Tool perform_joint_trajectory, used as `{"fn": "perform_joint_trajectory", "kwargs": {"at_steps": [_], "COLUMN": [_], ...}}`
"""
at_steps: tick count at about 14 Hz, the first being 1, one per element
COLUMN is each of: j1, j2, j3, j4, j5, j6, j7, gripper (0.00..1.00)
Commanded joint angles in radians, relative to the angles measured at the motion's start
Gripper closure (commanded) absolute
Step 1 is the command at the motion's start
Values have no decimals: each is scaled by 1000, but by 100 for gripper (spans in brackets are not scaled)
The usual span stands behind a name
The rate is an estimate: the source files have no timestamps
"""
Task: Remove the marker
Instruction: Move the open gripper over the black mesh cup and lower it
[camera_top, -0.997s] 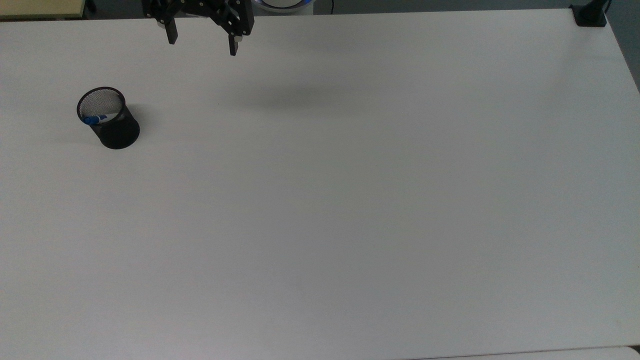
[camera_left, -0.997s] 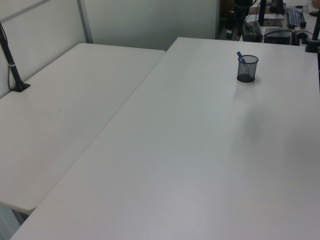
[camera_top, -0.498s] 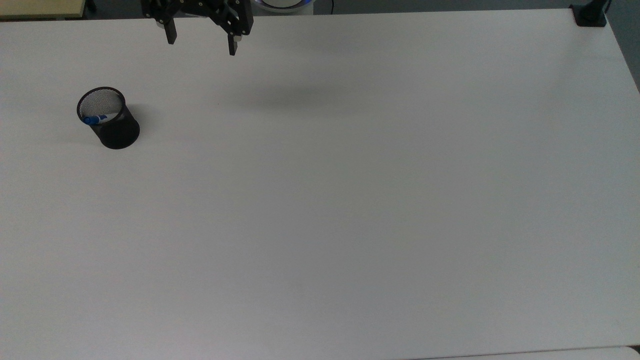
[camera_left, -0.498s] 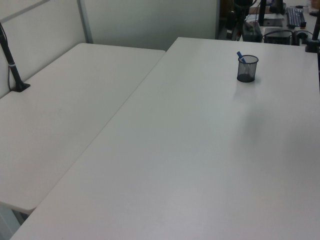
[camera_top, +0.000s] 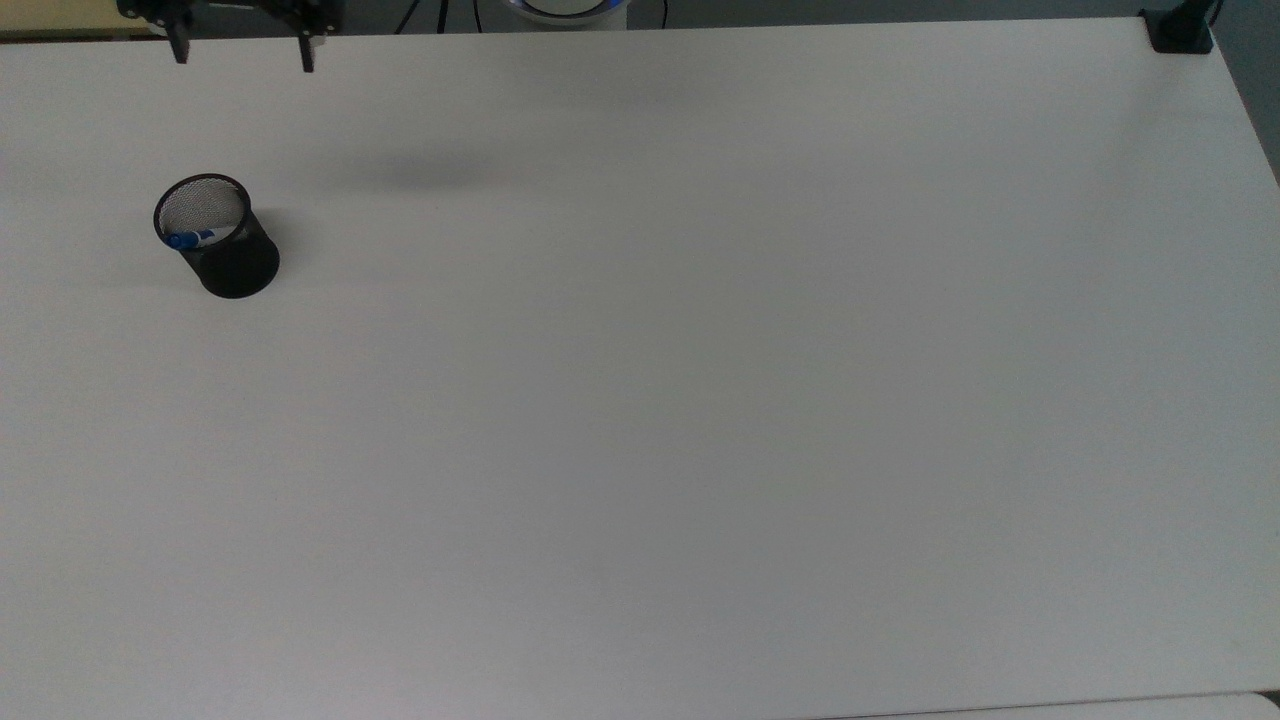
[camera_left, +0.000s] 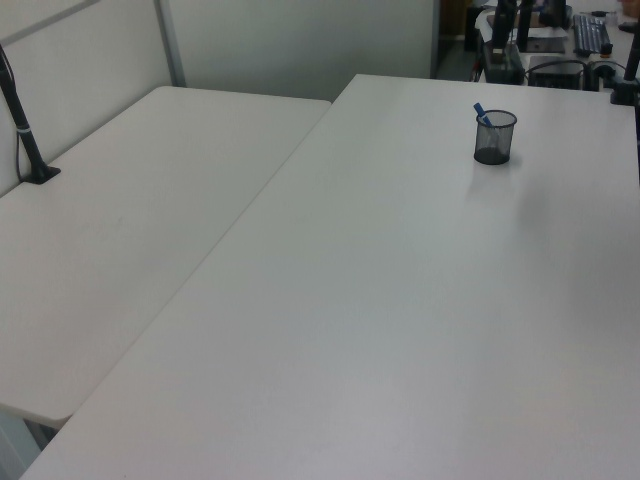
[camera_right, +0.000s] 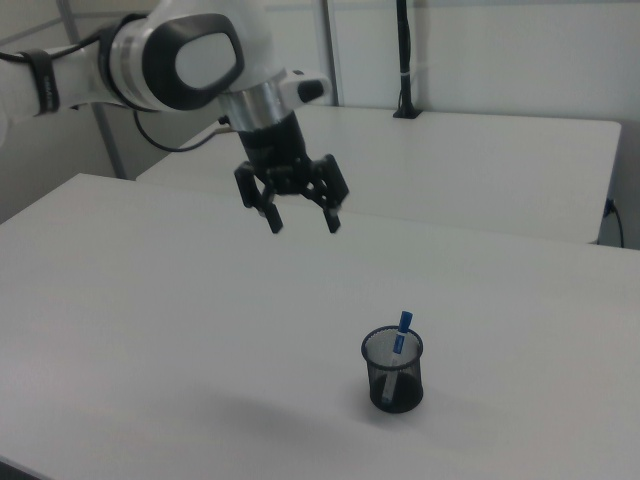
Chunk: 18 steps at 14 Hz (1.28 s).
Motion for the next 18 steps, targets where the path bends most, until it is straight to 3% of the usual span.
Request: {"fn": "perform_joint_trajectory", "kwargs": {"at_steps": [1,4,9,11,14,18], "j1": [-26,-42,-47,-46,-46,-47], "j2": [23,78,212,238,246,198], "j3": [-54,-109,-120,-120,-120,-120], "j4": [-77,-207,-204,-200,-175,-160], "j5": [-20,-8,93,136,257,258], "j6": [126,439,631,653,662,625], "j7": [-47,-33,52,68,72,69], "gripper": [0,0,4,28,100,100]}}
